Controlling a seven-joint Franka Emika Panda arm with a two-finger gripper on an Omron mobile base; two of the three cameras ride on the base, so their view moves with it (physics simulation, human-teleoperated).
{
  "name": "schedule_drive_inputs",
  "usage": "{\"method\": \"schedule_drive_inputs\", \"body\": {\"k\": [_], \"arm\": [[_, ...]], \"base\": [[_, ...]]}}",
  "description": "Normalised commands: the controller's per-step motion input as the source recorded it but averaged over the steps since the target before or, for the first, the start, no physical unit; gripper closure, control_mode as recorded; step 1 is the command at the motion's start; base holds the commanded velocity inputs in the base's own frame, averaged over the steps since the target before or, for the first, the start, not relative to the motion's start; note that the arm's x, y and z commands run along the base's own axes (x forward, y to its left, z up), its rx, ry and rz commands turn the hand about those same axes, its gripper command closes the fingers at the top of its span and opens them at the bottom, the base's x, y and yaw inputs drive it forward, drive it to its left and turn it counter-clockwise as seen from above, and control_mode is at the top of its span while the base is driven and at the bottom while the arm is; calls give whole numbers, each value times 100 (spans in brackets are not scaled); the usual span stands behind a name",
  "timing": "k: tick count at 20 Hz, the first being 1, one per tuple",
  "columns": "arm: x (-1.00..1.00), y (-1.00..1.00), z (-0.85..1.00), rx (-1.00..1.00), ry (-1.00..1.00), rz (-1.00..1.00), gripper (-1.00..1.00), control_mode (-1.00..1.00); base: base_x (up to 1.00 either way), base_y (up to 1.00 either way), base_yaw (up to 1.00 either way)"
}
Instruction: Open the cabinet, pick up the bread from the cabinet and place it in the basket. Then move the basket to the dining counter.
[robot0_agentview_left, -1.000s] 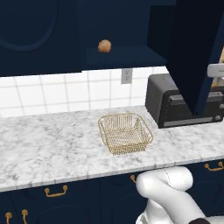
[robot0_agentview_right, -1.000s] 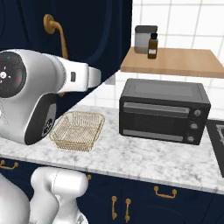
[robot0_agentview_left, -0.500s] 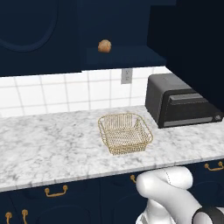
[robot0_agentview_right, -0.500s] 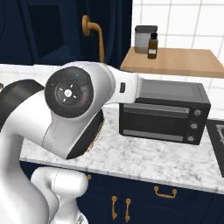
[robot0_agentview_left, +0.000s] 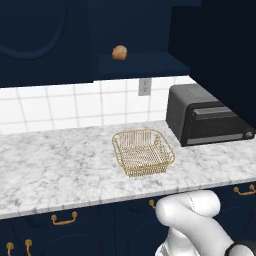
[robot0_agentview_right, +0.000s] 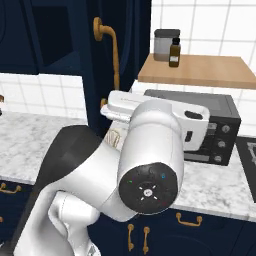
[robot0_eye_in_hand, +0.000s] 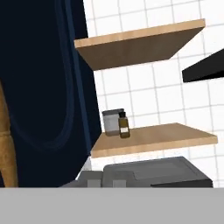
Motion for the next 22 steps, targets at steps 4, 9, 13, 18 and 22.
{"method": "schedule_drive_inputs", "body": {"k": [4,9,13,18,22], "arm": [[-100,28,40,15,-27,-16,100,-100],[-78,98,10,1,-28,-18,100,-100],[-31,100,-12,-2,-16,-14,100,-100],[-34,100,-2,-9,-32,-10,100,-100],[-14,100,1,-18,-31,-8,100,-100]], "base": [[0,0,0],[0,0,0],[0,0,0],[0,0,0],[0,0,0]]}}
